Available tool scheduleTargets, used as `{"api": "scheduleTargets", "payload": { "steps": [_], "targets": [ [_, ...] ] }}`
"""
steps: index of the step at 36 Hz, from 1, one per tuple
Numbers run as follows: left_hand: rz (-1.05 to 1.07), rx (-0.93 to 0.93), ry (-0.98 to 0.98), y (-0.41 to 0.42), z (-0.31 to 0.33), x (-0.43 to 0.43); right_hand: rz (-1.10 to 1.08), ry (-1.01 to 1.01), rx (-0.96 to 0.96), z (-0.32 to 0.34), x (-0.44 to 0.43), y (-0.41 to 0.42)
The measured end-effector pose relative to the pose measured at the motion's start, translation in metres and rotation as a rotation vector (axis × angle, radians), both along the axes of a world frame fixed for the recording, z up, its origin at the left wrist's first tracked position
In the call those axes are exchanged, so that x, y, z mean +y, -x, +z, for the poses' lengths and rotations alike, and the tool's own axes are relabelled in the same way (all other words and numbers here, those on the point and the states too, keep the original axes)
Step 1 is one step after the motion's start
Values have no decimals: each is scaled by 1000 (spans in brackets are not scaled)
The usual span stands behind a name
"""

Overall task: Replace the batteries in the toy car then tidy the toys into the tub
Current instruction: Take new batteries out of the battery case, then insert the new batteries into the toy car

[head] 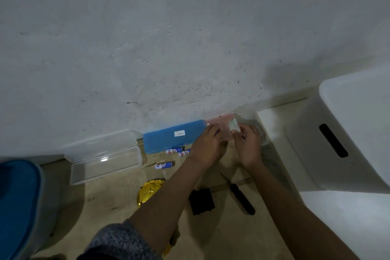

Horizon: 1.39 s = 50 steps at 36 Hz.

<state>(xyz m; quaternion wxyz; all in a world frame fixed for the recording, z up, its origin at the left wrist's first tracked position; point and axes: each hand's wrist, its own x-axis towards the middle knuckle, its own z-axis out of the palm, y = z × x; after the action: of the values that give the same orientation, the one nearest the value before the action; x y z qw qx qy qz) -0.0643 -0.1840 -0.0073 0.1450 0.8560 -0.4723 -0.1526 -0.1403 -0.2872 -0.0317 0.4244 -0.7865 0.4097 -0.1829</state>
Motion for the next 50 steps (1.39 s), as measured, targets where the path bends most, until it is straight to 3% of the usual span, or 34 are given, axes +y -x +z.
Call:
{"api": "scheduleTargets", "payload": {
  "steps": [7,10,15,17,20,23,27,33,39,45,50],
  "targets": [
    [18,130,-38,6,31,20,156,52,231,26,-4,-3],
    [21,87,-11,13,46,39,204,136,302,45,2,-4],
    [237,45,-20,26,61,90,219,231,114,58,34,-1],
    [372,41,-70,35,63,116,315,260,34,57,53,-1],
    [527,45,-206,53,56,149,576,232,120,59,86,-6],
    [555,27,-385,71,44,167,796,166,234,53,114,-19],
    [564,-12,-494,84,30,176,887,216,342,40,139,-32],
    [600,-6,-439,88,17,185,909,348,489,27,155,-47],
    [664,98,-316,78,16,193,829,409,378,5,156,-34],
    [711,273,-113,70,16,212,722,292,286,4,156,-32],
    [722,440,96,61,17,238,597,80,118,12,155,-27]
  ]
}}
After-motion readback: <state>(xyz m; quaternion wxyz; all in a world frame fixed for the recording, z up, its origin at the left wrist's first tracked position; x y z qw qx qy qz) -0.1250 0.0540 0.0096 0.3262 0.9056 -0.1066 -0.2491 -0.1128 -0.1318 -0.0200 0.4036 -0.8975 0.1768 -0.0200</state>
